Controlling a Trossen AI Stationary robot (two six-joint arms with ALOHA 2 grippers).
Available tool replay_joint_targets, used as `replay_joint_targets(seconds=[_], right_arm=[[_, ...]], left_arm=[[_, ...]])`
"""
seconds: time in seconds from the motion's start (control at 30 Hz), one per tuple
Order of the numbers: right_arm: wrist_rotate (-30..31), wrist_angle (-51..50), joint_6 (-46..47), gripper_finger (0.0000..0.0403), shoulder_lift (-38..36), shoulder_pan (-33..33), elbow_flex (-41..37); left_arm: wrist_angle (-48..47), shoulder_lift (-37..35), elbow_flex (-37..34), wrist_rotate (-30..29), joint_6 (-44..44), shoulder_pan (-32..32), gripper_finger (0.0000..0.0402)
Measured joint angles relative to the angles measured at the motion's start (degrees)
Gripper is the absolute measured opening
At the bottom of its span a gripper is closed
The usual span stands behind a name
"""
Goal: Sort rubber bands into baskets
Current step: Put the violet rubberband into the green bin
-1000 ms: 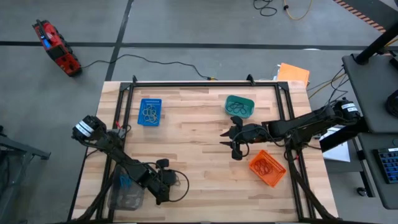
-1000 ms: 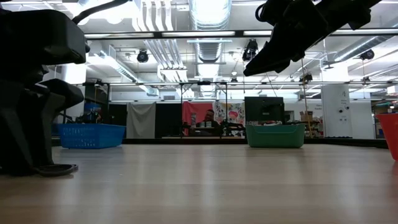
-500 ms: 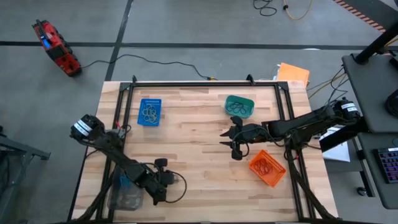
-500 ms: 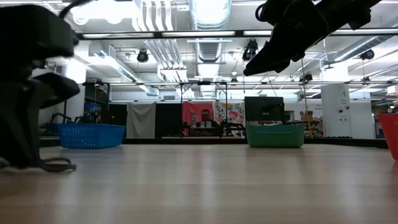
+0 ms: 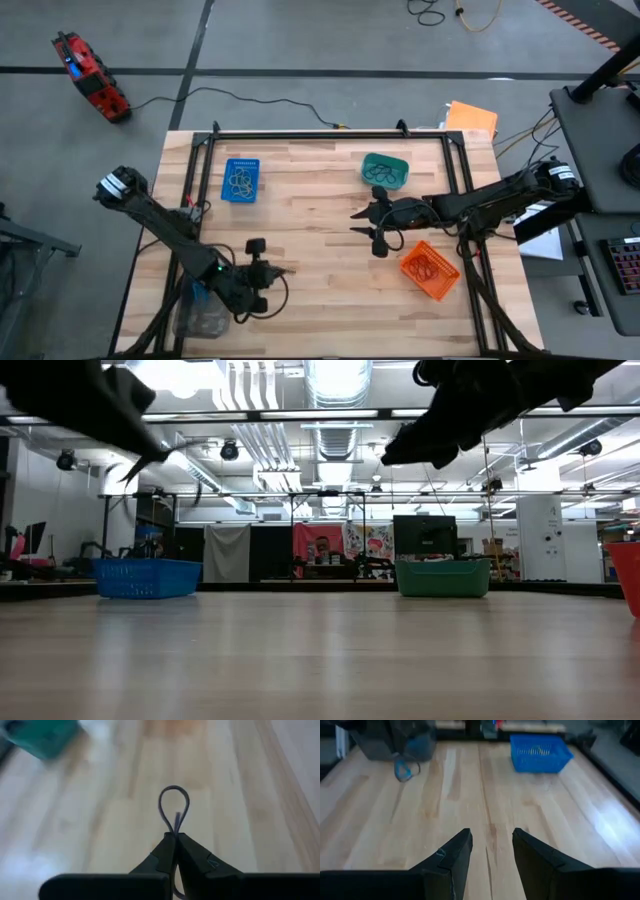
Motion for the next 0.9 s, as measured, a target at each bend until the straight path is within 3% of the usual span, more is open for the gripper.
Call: replay_joint_targets(seconds=[0.23, 0.47, 0.6, 0.9], right_arm=[[-3.01, 11.45, -3.55, 0.0139, 1.05, 0.37, -1.98], [-3.21, 27.49, -9.06, 0.0139, 10.13, 1.41, -2.09], [-7.03, 36.17, -9.14, 0.0139, 15.39, 1.49, -1.91], [-9.11, 37.64, -10.22, 0.0139, 24.64, 1.49, 5.59]], left_arm=[[3.21, -4.11, 0.11, -10.01, 1.42, 0.37, 0.0000], [13.27, -4.18, 0.13, -10.16, 11.54, 2.92, 0.0000], [14.65, -4.09, 0.13, -10.17, 13.70, 5.38, 0.0000], [20.69, -3.44, -0.03, -10.07, 15.47, 11.38, 0.0000]])
